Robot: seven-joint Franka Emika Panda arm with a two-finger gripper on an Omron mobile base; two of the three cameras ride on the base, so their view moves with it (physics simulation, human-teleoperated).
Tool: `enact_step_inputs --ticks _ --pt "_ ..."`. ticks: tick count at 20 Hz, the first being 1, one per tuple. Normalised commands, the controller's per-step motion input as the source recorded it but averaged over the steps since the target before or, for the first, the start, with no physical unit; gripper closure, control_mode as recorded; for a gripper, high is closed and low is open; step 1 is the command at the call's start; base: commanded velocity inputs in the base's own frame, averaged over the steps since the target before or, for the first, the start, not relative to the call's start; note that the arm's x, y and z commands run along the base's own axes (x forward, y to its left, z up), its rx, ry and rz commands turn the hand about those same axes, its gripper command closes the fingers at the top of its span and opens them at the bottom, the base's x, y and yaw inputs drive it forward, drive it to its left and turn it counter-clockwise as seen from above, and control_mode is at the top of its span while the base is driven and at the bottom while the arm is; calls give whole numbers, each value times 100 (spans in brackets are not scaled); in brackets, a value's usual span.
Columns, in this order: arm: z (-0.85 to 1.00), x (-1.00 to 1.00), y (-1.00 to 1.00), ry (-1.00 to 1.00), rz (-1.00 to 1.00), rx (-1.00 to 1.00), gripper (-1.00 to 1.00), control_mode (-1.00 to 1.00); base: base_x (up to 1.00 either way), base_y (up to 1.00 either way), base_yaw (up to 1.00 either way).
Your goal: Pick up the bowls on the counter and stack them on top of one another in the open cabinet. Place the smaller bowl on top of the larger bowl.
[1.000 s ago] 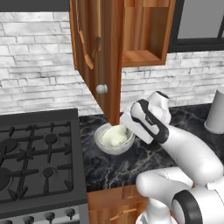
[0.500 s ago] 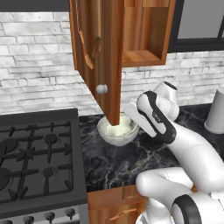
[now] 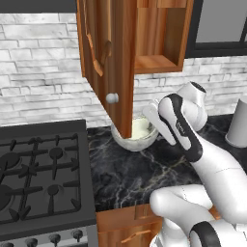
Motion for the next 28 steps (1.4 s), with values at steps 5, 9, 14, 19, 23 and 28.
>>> enact_step_inputs --ticks 5,9,14,19,23,28 --pt "35 -6 -15 -8 -8 3 100 -100 0 0 0" --pt "35 -5 -16 -7 -8 2 100 -100 0 0 0" --pt "40 -10 -13 -4 -10 1 100 -100 0 0 0" --pt "46 -12 -10 0 -14 3 100 -100 0 0 0" --pt "48 -13 -13 0 -15 5 100 -100 0 0 0" --pt "44 -16 -13 0 -14 6 100 -100 0 0 0"
